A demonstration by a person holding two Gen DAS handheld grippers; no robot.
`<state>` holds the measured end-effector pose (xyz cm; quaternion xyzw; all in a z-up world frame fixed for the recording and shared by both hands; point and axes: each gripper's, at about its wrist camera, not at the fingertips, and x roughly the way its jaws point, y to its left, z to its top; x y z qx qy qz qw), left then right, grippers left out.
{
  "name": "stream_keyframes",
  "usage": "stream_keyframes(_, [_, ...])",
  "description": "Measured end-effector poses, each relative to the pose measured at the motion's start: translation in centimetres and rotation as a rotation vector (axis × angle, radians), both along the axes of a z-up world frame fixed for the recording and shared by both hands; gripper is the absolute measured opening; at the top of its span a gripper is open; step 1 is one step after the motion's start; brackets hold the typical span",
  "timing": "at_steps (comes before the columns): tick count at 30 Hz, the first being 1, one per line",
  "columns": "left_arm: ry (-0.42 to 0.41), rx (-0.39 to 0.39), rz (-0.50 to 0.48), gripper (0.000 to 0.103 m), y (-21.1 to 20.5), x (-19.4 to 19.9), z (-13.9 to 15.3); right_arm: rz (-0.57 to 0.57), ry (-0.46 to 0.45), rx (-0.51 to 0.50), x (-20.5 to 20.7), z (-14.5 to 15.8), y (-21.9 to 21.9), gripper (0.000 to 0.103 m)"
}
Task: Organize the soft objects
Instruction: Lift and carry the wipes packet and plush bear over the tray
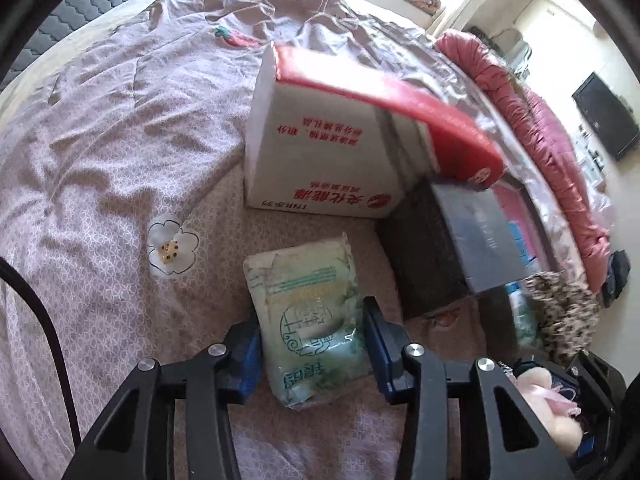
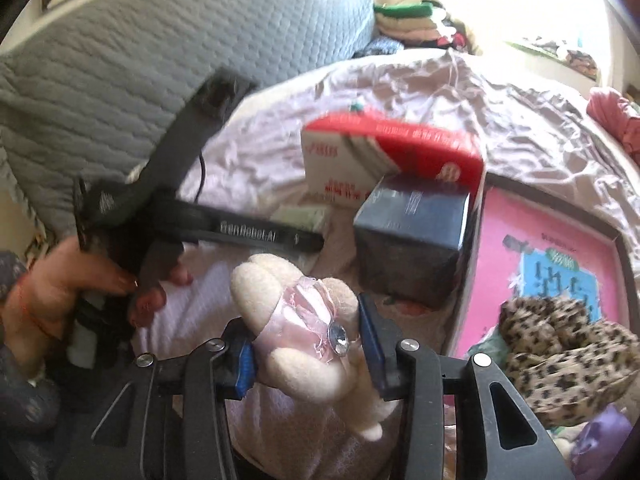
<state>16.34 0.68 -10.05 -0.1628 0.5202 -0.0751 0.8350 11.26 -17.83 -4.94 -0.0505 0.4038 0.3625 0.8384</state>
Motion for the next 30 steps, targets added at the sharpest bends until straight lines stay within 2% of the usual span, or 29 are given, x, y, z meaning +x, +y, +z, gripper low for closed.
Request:
stream_keyframes(7, [-0.141, 0.034, -0.079, 0.045, -2.7, -3.2, 5.9, -0.1, -0.048, 0.062, -0.9, 4.0, -2.9, 0.045])
stream_keyframes(15, [-0.254, 0.039, -0.221, 0.045, -8.6, -5.6, 11.0, -0.309, -0.144, 0.109, -2.0, 9.7, -10.3, 0.042])
stream_keyframes(20, [-0.254, 0.041, -0.288, 0.045, -12.7, -5.5, 10.9, -0.391, -0.152, 0.107, -2.0, 10.0, -13.7, 0.042])
stream_keyframes(24, [-0.226, 0.051, -0.305, 0.045, -13.3, -5.5, 9.6, -0.343, -0.146, 0.081, -2.6, 9.0, -13.5, 0.042])
stream_keyframes(30, [-0.196, 0.05, -0.318, 0.045, -13.7, -5.3, 8.3, -0.34, -0.089, 0.088, -2.4, 7.4, -13.7, 0.043])
